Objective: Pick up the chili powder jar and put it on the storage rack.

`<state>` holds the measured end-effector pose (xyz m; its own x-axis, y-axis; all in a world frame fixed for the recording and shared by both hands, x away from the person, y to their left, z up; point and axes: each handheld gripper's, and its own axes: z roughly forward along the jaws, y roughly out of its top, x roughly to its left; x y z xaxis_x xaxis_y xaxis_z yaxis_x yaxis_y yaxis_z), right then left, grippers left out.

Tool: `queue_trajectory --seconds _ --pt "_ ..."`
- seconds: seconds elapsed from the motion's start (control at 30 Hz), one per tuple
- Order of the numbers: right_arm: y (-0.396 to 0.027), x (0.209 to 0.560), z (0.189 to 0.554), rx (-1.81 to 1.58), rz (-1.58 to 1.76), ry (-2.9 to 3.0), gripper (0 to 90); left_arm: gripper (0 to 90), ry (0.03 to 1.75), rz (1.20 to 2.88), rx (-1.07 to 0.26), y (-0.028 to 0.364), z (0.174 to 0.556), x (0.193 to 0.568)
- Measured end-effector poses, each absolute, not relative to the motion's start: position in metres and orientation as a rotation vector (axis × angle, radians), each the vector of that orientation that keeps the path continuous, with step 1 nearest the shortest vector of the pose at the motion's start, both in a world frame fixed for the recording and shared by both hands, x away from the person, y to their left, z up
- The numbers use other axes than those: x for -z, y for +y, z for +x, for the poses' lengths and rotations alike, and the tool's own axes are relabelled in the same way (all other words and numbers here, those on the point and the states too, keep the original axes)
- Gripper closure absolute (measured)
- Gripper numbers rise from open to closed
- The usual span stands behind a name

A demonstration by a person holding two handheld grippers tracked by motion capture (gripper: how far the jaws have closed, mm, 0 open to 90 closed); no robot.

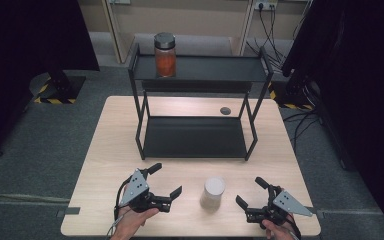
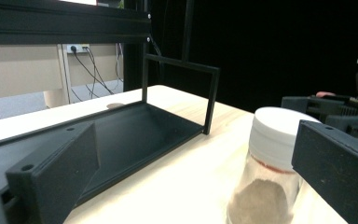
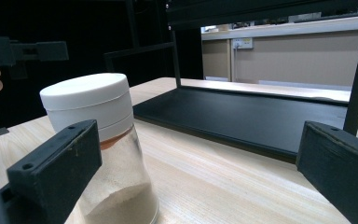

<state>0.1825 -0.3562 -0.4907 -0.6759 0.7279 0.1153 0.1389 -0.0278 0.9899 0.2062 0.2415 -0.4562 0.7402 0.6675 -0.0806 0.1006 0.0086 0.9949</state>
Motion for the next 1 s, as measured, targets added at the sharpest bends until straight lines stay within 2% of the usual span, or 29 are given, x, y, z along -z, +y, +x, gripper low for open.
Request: queue_trajectory --seconds 1.0 --pt "-0.359 0.492 0.18 -1.759 0.924 1.795 0.3 0.2 0.655 1.527 -0.474 0.243 0.199 0.493"
